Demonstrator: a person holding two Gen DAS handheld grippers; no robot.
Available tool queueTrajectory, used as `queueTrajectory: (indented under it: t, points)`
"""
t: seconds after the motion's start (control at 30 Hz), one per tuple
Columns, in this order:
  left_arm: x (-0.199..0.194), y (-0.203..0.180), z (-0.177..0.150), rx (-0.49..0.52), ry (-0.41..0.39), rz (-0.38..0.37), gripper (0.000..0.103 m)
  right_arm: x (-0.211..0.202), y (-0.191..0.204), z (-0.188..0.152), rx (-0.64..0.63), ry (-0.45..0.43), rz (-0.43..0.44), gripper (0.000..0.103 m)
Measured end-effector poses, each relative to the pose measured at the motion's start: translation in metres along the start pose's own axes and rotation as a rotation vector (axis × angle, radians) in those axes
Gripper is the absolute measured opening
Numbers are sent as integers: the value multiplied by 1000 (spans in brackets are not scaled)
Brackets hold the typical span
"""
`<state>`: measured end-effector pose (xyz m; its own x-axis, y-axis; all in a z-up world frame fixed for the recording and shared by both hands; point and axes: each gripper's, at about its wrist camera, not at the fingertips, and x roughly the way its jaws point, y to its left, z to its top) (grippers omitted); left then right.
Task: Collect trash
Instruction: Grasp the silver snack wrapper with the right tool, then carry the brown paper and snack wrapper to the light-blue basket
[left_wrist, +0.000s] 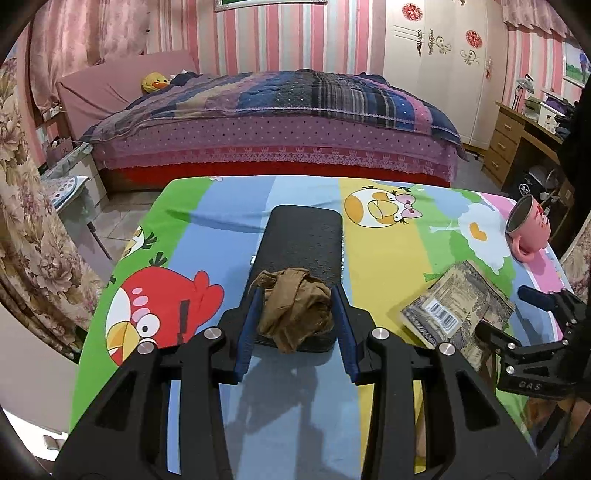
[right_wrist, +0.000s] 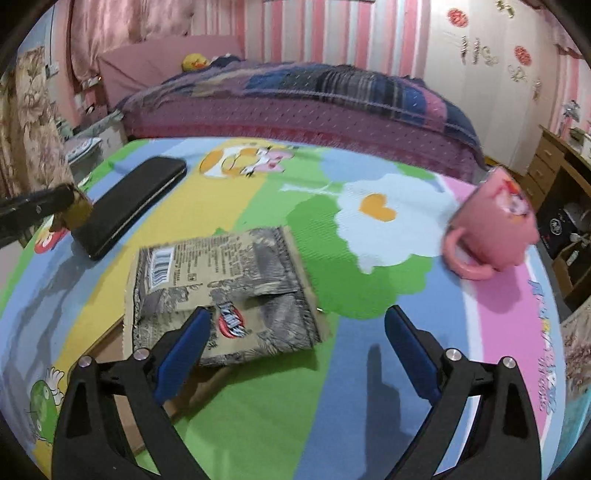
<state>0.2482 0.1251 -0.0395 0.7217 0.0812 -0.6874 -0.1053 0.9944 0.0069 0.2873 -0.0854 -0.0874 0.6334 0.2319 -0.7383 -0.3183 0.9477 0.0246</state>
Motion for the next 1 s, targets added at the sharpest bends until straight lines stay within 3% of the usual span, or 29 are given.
queueTrajectory:
  t: [0.07,0.13,0.27,0.33,0.4,0.6,0.83,1.0]
  points:
    - [-1,5,1,-16,-1,-11,37,4,-1,0,8,5,31,80]
    - [-2,7,1,-30,-3,-20,37,4,0,0,9,-1,57,59]
    - [-4,6,2,-37,-4,-30,37,1,6,-2,-4,-38,43,35]
    - [-4,2,2,-27,-4,-29,37,-2,4,-2,4,-52,44,14]
    - [-6,-2,2,-16,-7,-29,37,-3,0,-2,10,-50,45,5]
    - [-11,-6,6,-8,-24,-28,37,-24,-16,-4,61,-123,39,2]
    - [-19,-16,8,-12,-44,-54,37,-95,-69,-15,146,-265,-38,2]
    - [-26,-37,11,-5,-56,-97,37,-145,-114,-34,191,-317,-108,2]
